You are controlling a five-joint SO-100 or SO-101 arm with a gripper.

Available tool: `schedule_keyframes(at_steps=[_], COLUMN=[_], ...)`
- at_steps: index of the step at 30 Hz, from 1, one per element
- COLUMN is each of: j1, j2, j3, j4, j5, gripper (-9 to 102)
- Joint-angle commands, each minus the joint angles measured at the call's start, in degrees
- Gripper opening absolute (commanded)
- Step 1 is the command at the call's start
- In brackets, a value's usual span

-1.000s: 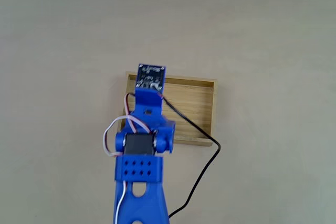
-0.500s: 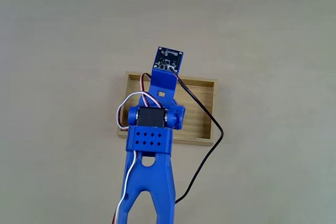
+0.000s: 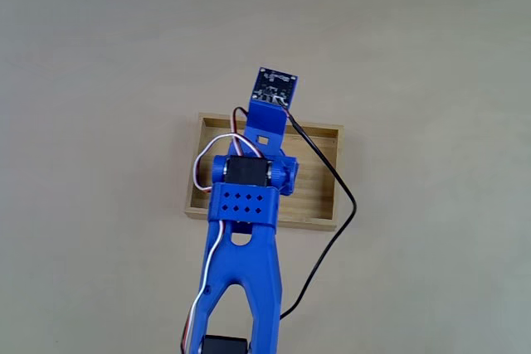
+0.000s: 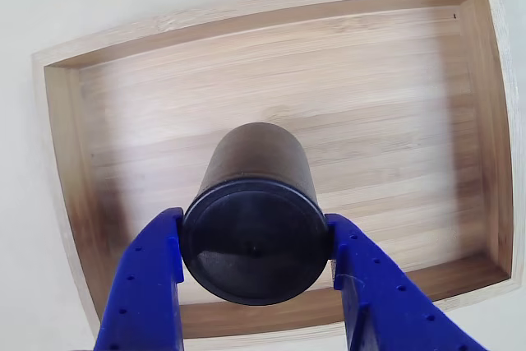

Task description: Place the black cylinder in the wooden box then return to rest.

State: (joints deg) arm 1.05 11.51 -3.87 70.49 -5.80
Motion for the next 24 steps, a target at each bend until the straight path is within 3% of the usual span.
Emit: schedule_keyframes(at_steps=[1,24], j1=[0.79,1.58], j2=[-1.32,-0.09], j3=[-6.24,-4.66], j4=[-1.32,0.35], j5=[-0.35,-0.97], gripper=[20,20])
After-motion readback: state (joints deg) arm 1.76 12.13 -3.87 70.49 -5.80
